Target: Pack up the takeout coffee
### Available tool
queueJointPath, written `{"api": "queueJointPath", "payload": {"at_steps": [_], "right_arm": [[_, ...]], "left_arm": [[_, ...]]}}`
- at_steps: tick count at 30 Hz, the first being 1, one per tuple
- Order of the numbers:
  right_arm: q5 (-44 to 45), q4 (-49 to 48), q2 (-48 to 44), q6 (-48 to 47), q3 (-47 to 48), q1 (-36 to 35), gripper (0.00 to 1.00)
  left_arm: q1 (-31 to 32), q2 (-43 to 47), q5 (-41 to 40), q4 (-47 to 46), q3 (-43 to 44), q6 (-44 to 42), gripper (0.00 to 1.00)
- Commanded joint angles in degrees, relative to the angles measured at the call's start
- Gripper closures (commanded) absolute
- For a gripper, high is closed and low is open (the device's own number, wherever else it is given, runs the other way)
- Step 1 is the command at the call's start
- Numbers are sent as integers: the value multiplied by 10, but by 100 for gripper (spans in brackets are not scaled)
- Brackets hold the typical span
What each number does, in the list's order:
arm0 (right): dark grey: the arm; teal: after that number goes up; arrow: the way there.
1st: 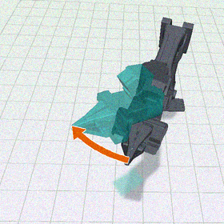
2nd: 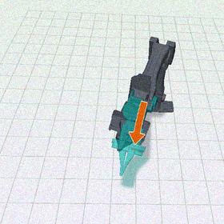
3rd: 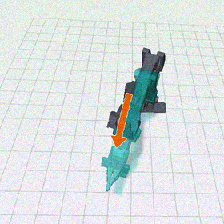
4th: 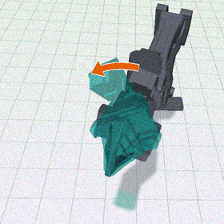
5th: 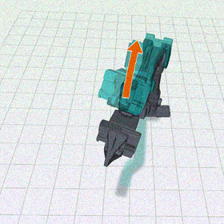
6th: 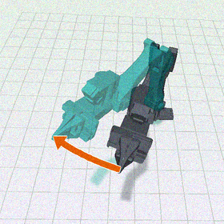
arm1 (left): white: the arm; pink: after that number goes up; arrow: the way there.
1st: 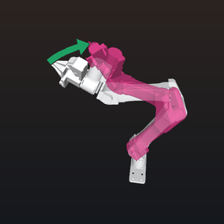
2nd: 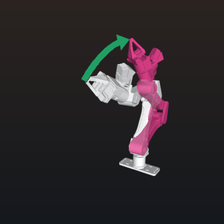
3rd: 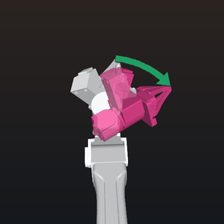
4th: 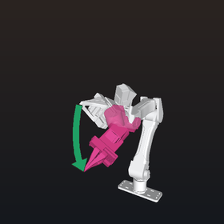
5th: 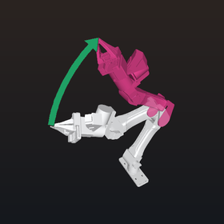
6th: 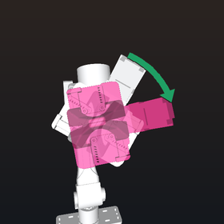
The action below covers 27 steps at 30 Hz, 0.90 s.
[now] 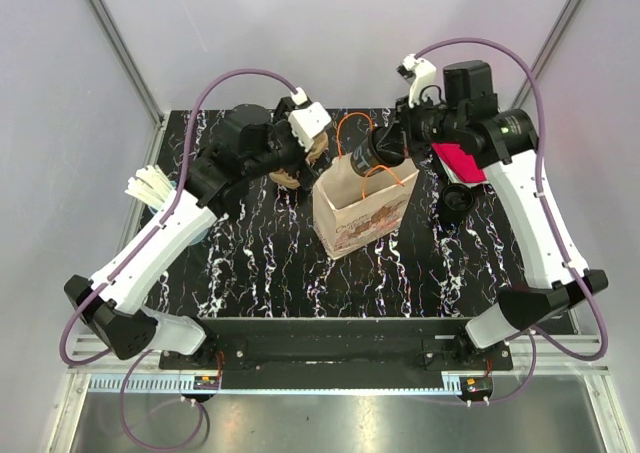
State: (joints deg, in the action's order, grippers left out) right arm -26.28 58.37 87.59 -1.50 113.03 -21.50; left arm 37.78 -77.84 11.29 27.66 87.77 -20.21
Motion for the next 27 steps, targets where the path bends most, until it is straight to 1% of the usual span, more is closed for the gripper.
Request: {"api": "queueJointPath", "payload": {"at_steps": [1, 7, 12, 20, 25, 27], "right_arm": [[41, -5, 26, -10, 20, -20, 100], [84, -4, 47, -31, 18, -34, 100], [102, 4, 66, -48, 21, -36, 100], [102, 20, 81, -99, 16, -45, 100], [99, 35, 90, -138, 12, -50, 100], [92, 39, 90, -162, 3, -55, 100]], "left_arm": [[-17, -21, -11, -72, 6, -20, 1], [-37, -66, 25, -89, 28, -14, 1], [-38, -108, 46, -92, 49, -11, 1], [-44, -156, 60, -87, 87, -7, 1], [-46, -164, 73, -81, 95, 0, 1], [-46, -165, 76, -81, 94, 1, 3]]}}
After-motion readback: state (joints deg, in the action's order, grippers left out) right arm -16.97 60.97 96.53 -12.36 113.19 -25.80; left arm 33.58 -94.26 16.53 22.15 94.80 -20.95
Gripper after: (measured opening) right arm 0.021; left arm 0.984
